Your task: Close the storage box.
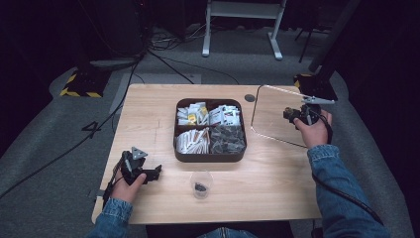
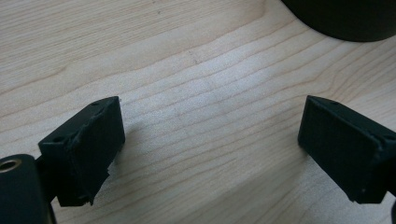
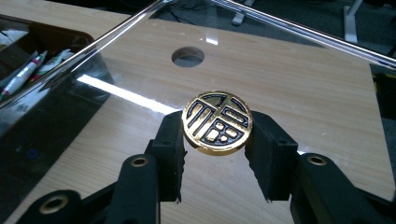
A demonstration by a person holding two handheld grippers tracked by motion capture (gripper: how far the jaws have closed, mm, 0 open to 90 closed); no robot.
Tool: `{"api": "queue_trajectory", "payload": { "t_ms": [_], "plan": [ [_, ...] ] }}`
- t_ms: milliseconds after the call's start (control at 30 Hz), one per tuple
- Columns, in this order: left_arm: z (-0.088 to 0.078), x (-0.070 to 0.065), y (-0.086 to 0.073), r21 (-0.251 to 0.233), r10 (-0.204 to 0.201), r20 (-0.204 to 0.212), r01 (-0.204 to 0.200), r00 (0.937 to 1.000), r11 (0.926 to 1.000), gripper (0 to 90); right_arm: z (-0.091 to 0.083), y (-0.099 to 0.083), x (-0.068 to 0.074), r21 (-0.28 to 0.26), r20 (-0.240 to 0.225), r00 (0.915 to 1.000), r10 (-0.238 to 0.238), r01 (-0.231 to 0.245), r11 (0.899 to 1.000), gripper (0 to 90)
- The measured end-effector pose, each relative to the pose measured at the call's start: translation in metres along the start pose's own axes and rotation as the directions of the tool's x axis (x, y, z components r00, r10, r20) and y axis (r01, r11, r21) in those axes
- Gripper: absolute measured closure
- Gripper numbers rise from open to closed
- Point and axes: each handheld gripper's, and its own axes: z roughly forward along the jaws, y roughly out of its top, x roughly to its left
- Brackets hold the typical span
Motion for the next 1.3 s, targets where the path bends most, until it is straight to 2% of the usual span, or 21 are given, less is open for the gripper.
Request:
{"api": "queue_trajectory", "payload": {
  "t_ms": [333,667,867,1300],
  "plan": [
    [0.0,0.0,0.0,-0.001,0.001,0.001,-0.001,1.0,1.0,7.7,-0.015,0.01,0.015,-0.014,-0.026,0.9994,0.023,-0.024,1.0,58.7],
    [0.0,0.0,0.0,0.0,0.0,0.0,0.0,1.0,1.0,7.7,-0.021,0.026,0.05,-0.018,-0.072,0.9972,-0.019,0.018,1.0,58.7],
    [0.0,0.0,0.0,-0.001,0.0,0.0,0.0,1.0,1.0,7.7,-0.018,0.036,0.069,-0.022,-0.153,0.988,-0.017,0.014,1.0,58.7],
    [0.002,0.001,0.002,0.006,-0.001,-0.001,0.001,1.0,1.0,4.4,-0.009,0.049,0.115,-0.033,-0.216,0.973,-0.082,0.076,0.997,58.7]
  ]
}}
